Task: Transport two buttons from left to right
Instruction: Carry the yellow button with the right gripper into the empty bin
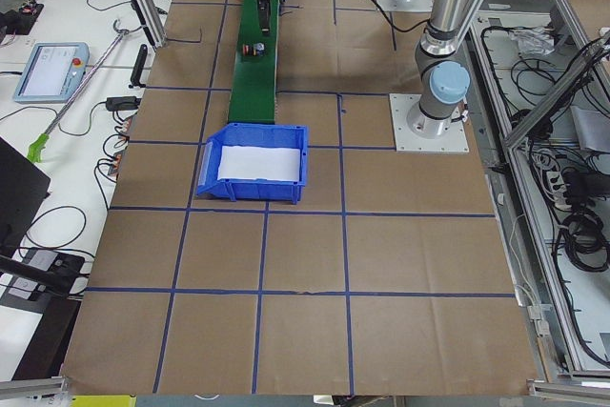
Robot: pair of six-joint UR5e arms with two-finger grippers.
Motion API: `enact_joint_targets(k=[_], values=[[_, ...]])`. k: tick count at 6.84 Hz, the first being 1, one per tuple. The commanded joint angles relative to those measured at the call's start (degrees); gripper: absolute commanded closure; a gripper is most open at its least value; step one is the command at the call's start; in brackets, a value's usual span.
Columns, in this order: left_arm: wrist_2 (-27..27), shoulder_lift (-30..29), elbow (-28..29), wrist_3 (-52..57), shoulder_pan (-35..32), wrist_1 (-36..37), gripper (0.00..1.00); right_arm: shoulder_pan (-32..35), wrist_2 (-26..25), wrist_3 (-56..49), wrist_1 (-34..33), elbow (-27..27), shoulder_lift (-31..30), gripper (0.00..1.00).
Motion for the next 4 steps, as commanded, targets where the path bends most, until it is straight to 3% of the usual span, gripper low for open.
enact_joint_targets(k=[1,4], values=[[0.0,-0.01,0.08,0.05,0.01,0.0,0.0,-7.64,1.26,-11.46,-3.39,0.12,2.48,0.95],[0.0,-0.01,0.17,-0.04,0.01,0.0,0.0,-8.54,3.37,-14.14,-13.41,10.01,5.49,0.95]])
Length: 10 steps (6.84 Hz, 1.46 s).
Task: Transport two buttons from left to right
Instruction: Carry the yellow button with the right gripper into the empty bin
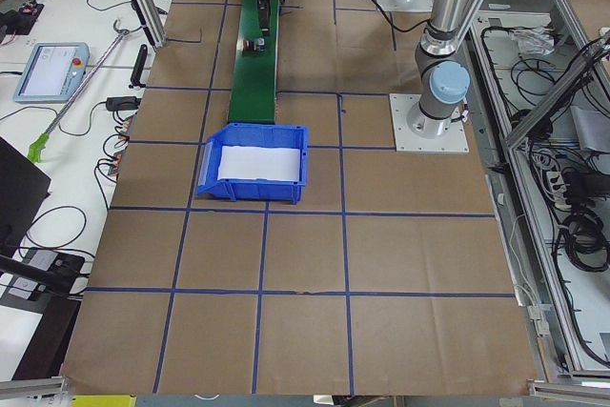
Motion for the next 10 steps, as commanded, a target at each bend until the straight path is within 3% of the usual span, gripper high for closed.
enact_joint_targets(k=[1,6,7,8,9,10], values=[[0.0,0.01,0.06,-0.01,0.0,0.0,0.0,-0.21,1.61,0.07,-5.21,7.32,0.45,0.95],[0.0,0.01,0.06,-0.01,0.0,0.0,0.0,-3.28,0.66,-0.19,-8.74,14.11,0.53,0.94],[0.0,0.01,0.06,-0.01,0.0,0.0,0.0,-3.29,0.3,-0.28,-8.74,14.47,0.53,0.82],[0.0,0.01,0.06,-0.01,0.0,0.0,0.0,-3.29,1.08,-0.02,-8.74,14.47,0.45,0.27],[0.0,0.01,0.06,-0.01,0.0,0.0,0.0,-3.29,1.52,0.07,-8.74,13.95,0.27,0.04],[0.0,0.01,0.06,-0.01,0.0,0.0,0.0,-3.29,1.62,0.07,-8.65,13.51,0.01,0.01]])
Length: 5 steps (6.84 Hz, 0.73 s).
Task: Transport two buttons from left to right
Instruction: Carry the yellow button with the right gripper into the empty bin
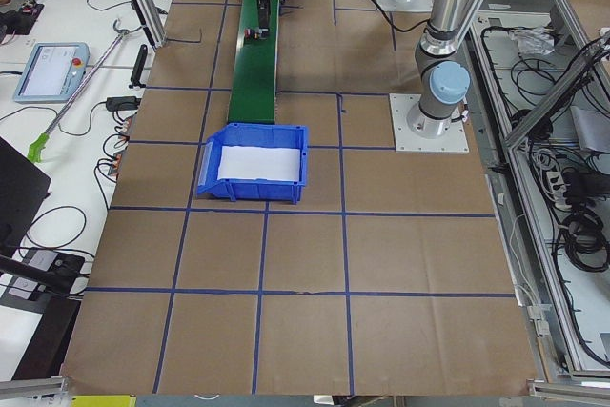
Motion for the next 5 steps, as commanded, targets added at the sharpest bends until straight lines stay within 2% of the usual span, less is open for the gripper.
enact_joint_targets(k=[1,4,5], values=[[0.0,0.0,0.09,0.0,0.0,0.09,0.0,-0.01,0.26,0.14,0.07,-0.9,-0.69,0.01],[0.0,-0.09,0.09,0.0,0.0,0.09,0.0,0.6,-0.26,2.07,2.86,-6.77,-7.44,0.0],[0.0,0.0,0.09,0.0,0.0,0.09,0.0,1.3,-0.09,2.94,9.75,-11.06,-8.6,0.0]])
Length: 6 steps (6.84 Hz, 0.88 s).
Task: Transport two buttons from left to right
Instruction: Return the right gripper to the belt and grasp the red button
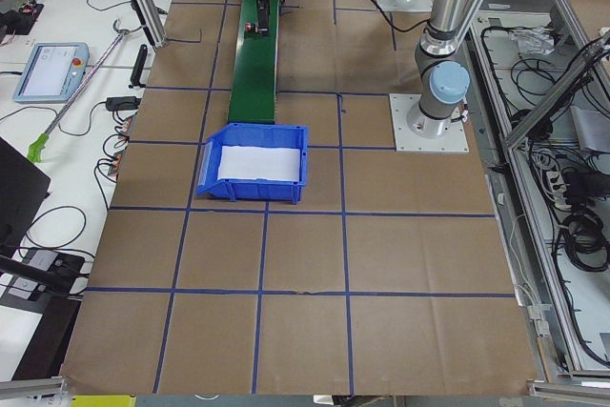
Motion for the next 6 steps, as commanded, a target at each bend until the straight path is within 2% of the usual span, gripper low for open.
enact_joint_targets(k=[1,2,3,6], values=[[0.0,-0.02,0.0,0.0,0.0,0.0,0.0,3.35,-0.02,3.84,15.91,-10.71,-1.96,0.0],[0.0,0.06,0.0,0.0,0.0,0.0,0.0,6.34,-0.63,6.3,23.15,-16.0,-2.05,0.0],[0.0,-0.02,0.0,0.09,0.0,0.0,0.0,9.85,-0.63,9.72,26.87,-18.22,-2.83,0.0],[0.0,-0.02,0.0,0.09,0.0,0.0,0.0,22.86,-2.9,21.58,25.51,-17.98,-5.65,0.0]])
